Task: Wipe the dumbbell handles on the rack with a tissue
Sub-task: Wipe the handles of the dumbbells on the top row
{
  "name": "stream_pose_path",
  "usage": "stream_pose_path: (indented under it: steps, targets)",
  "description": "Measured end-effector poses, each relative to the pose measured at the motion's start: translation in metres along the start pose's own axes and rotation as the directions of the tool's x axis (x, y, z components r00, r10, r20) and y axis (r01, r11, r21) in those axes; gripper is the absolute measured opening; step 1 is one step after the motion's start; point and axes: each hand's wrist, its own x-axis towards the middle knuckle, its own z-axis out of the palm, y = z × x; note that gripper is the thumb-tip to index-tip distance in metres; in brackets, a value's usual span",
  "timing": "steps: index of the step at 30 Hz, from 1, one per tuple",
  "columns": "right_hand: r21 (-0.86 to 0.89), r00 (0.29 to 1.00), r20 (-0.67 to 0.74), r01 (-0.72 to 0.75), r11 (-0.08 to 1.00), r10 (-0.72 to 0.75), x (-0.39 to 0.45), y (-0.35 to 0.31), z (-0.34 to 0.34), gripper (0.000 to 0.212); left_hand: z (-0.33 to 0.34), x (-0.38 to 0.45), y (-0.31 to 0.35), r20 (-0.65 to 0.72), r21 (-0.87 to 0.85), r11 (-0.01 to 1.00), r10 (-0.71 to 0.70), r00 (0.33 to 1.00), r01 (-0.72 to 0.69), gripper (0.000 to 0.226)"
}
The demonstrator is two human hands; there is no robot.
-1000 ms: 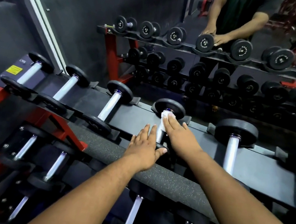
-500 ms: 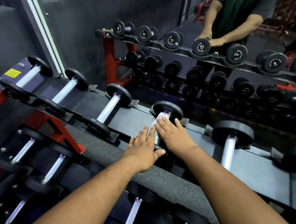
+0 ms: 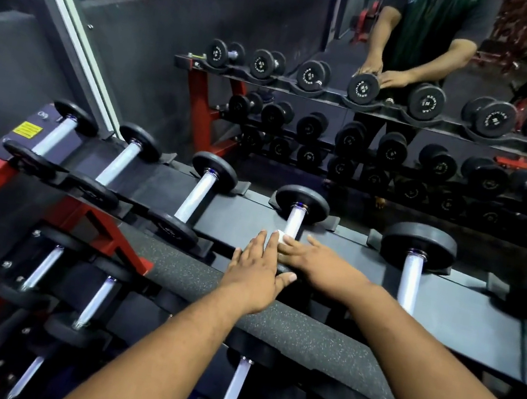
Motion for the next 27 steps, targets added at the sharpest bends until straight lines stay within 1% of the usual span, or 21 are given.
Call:
stream_pose_path:
  steps: [2, 3, 4, 5, 6, 7, 8, 9, 10, 11, 12, 13, 14, 16, 18, 19, 21, 23, 24, 25, 27]
  targets:
    - [0.025, 0.997, -0.049, -0.062, 0.998, 0.063, -0.004, 0.004, 0.000, 0.058, 0.000, -0.001, 0.001, 0.001, -0.003, 1.000, -0.001, 1.000, 0.001, 0.086]
    - [0.089, 0.986, -0.119, -0.107, 0.990, 0.117, -0.002, 0.005, 0.001, 0.061, 0.000, -0.001, 0.001, 0.004, -0.002, 1.000, -0.001, 1.000, 0.001, 0.086]
    - [0.199, 0.961, -0.195, -0.156, 0.968, 0.195, 0.003, 0.004, 0.003, 0.064, -0.001, -0.001, 0.001, 0.007, 0.000, 1.000, -0.003, 1.000, 0.003, 0.085]
    - [0.355, 0.919, -0.252, -0.203, 0.913, 0.302, 0.010, 0.003, 0.007, 0.066, -0.001, -0.001, 0.002, 0.008, 0.003, 1.000, -0.005, 1.000, 0.005, 0.085]
    - [0.540, 0.867, -0.258, -0.236, 0.808, 0.427, 0.015, 0.000, 0.011, 0.065, -0.001, -0.001, 0.002, 0.008, 0.004, 1.000, -0.007, 1.000, 0.007, 0.085]
    - [0.729, 0.819, -0.224, -0.220, 0.649, 0.528, 0.020, -0.005, 0.016, 0.060, -0.001, -0.001, 0.002, 0.008, 0.004, 1.000, -0.009, 1.000, 0.009, 0.085]
    - [0.868, 0.787, -0.163, -0.172, 0.465, 0.595, 0.023, -0.013, 0.021, 0.052, -0.001, 0.000, 0.001, 0.008, 0.004, 1.000, -0.011, 1.000, 0.011, 0.085]
    - [0.949, 0.769, -0.099, -0.118, 0.292, 0.632, 0.022, -0.020, 0.027, 0.044, 0.000, 0.000, 0.000, 0.008, 0.003, 1.000, -0.011, 1.000, 0.011, 0.085]
    - [0.983, 0.764, -0.040, -0.087, 0.163, 0.645, 0.016, -0.029, 0.029, 0.036, 0.000, 0.001, 0.000, 0.004, -0.001, 1.000, -0.010, 1.000, 0.010, 0.085]
    - [0.996, 0.777, 0.011, -0.065, 0.064, 0.629, 0.012, -0.034, 0.031, 0.033, 0.002, 0.001, -0.001, 0.001, -0.006, 1.000, -0.009, 1.000, 0.009, 0.086]
    - [0.999, 0.803, 0.041, -0.053, 0.003, 0.595, 0.007, -0.037, 0.029, 0.033, 0.002, 0.002, -0.001, -0.002, -0.011, 1.000, -0.006, 1.000, 0.006, 0.086]
    - [0.999, 0.821, 0.044, -0.033, -0.031, 0.569, 0.006, -0.038, 0.027, 0.033, 0.004, 0.002, -0.001, 0.000, -0.012, 1.000, -0.007, 1.000, 0.007, 0.086]
    - [0.999, 0.817, 0.035, -0.017, -0.037, 0.576, 0.011, -0.036, 0.021, 0.031, 0.003, 0.002, -0.001, 0.000, -0.010, 1.000, -0.007, 1.000, 0.007, 0.086]
    - [0.993, 0.770, 0.041, 0.036, -0.108, 0.637, 0.027, -0.033, 0.003, 0.026, 0.002, 0.001, 0.001, 0.005, -0.002, 1.000, -0.010, 1.000, 0.010, 0.086]
    - [0.964, 0.732, 0.108, 0.087, -0.250, 0.673, 0.042, -0.030, -0.009, 0.017, 0.000, 0.001, 0.002, 0.001, 0.007, 1.000, -0.015, 1.000, 0.015, 0.086]
    - [0.953, 0.741, 0.136, 0.084, -0.291, 0.658, 0.045, -0.030, -0.009, 0.011, -0.001, 0.001, 0.001, 0.004, 0.005, 1.000, -0.016, 1.000, 0.016, 0.086]
    - [0.948, 0.793, 0.212, -0.025, -0.317, 0.572, 0.038, -0.033, -0.005, 0.014, 0.000, 0.001, 0.001, 0.011, -0.010, 1.000, -0.020, 1.000, 0.020, 0.086]
    - [0.924, 0.824, 0.305, -0.134, -0.359, 0.477, 0.030, -0.034, -0.003, 0.017, 0.002, 0.002, 0.000, -0.002, -0.013, 1.000, -0.017, 1.000, 0.017, 0.086]
    - [0.905, 0.822, 0.330, -0.135, -0.403, 0.464, 0.031, -0.031, -0.005, 0.017, 0.003, 0.002, 0.000, -0.005, -0.013, 1.000, -0.012, 1.000, 0.012, 0.086]
    - [0.885, 0.806, 0.340, -0.099, -0.455, 0.485, 0.036, -0.026, -0.007, 0.018, 0.003, 0.001, 0.001, -0.007, -0.010, 1.000, -0.008, 1.000, 0.008, 0.087]
    - [0.846, 0.738, 0.348, 0.018, -0.532, 0.578, 0.052, -0.019, -0.015, 0.026, 0.003, 0.001, 0.000, -0.014, -0.006, 1.000, -0.010, 1.000, 0.010, 0.087]
